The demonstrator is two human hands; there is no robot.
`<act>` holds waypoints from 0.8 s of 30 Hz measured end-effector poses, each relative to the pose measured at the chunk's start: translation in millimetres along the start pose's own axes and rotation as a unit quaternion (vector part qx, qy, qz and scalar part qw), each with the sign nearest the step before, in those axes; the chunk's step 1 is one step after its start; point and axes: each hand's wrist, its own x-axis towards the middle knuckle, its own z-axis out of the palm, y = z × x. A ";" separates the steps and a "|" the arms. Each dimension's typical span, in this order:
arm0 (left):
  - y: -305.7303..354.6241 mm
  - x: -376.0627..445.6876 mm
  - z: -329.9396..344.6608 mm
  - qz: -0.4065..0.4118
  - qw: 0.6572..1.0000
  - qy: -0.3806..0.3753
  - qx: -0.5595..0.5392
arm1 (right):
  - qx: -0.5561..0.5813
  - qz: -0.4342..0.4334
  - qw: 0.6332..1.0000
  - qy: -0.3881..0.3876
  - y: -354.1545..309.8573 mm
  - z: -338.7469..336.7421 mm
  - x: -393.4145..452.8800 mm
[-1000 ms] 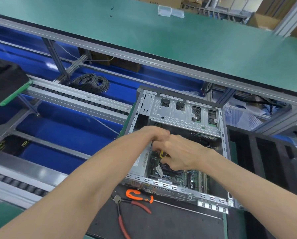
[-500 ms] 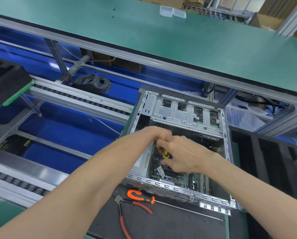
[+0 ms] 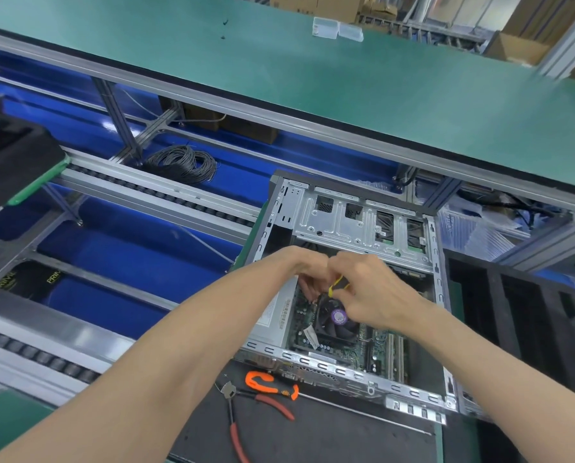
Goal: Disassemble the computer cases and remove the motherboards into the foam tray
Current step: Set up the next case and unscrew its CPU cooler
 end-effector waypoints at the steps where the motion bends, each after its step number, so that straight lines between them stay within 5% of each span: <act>1: -1.7 -0.8 1.4 0.001 1.000 0.017 -0.023 | -0.003 0.017 1.000 0.021 4.4 -2.1 1.5; 19: -3.5 -5.7 -3.5 0.028 0.997 0.009 -0.075 | -0.022 0.067 0.998 0.005 15.4 11.0 18.6; 24: -3.9 -3.5 -1.8 0.031 0.998 0.022 -0.049 | -0.104 0.057 0.993 -0.009 7.5 13.2 27.5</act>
